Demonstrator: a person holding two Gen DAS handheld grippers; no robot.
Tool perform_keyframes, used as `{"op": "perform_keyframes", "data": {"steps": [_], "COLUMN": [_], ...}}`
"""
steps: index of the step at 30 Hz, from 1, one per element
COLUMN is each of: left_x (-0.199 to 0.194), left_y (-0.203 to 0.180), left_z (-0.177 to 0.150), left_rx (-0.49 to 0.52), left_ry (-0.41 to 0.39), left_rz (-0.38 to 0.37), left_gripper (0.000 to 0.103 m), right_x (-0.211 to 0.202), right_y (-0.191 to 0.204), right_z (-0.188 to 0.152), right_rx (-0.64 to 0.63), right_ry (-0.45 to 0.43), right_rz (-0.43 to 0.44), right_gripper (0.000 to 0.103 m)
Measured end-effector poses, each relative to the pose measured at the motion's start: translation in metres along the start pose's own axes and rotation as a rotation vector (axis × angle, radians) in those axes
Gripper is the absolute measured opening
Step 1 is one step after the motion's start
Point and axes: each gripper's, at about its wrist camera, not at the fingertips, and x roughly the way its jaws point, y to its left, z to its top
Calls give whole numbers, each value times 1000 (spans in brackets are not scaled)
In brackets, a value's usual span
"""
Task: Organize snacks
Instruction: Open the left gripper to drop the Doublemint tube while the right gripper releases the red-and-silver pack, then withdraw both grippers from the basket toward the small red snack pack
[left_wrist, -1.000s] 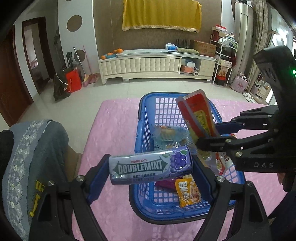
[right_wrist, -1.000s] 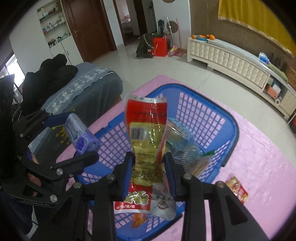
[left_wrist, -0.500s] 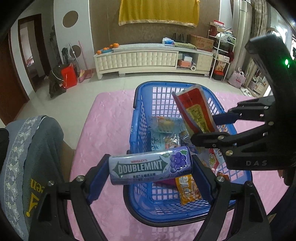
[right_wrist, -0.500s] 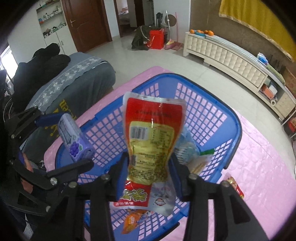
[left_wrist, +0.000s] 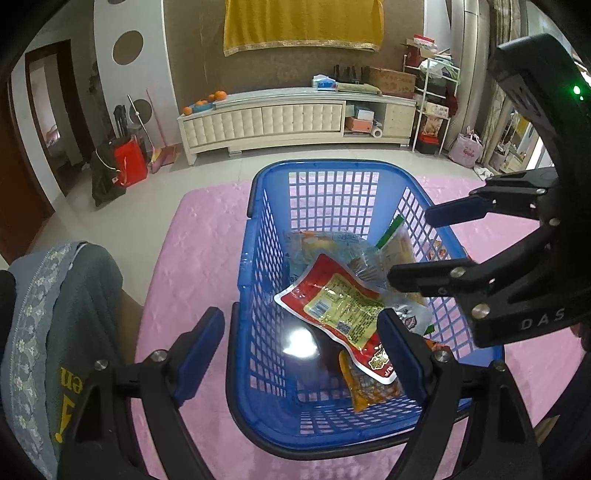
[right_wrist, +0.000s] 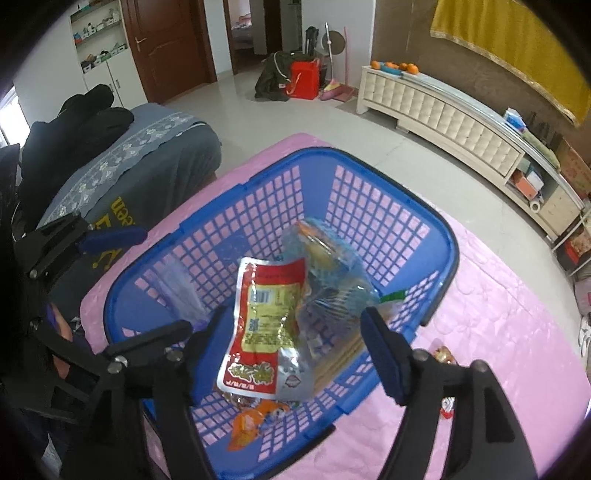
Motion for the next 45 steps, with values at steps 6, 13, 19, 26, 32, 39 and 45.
{"op": "perform_keyframes", "data": {"steps": [6, 13, 19, 26, 32, 39, 45], "left_x": [-11, -36, -53, -58, -62, -47, -26], "left_y": [-3, -20, -40, -79, -125, -162, -177], "left_z": [1, 8, 19, 28, 32, 32, 25], "left_rx": [-7, 8, 10, 54, 121, 123, 37], "left_ry": [-4, -30, -51, -59, -82, -74, -57], "left_rz": [15, 28, 40, 15, 12, -20, -20], "left_gripper": [83, 83, 84, 84, 84, 84, 84], "right_x": [-14, -46, -76, -101, -110, -116, -114], "right_y": [-9, -25, -44, -72, -93, -122, -142], "right_z": [-9, -27, -43, -64, -84, -111, -134], "right_rx": [28, 71, 101, 148, 146, 176, 178], "right_ry": [-17, -53, -83, -117, -112, -126, -157], "right_rz": [0, 8, -8, -22, -37, -36, 10], "right_gripper": [76, 76, 77, 77, 77, 77, 77]}}
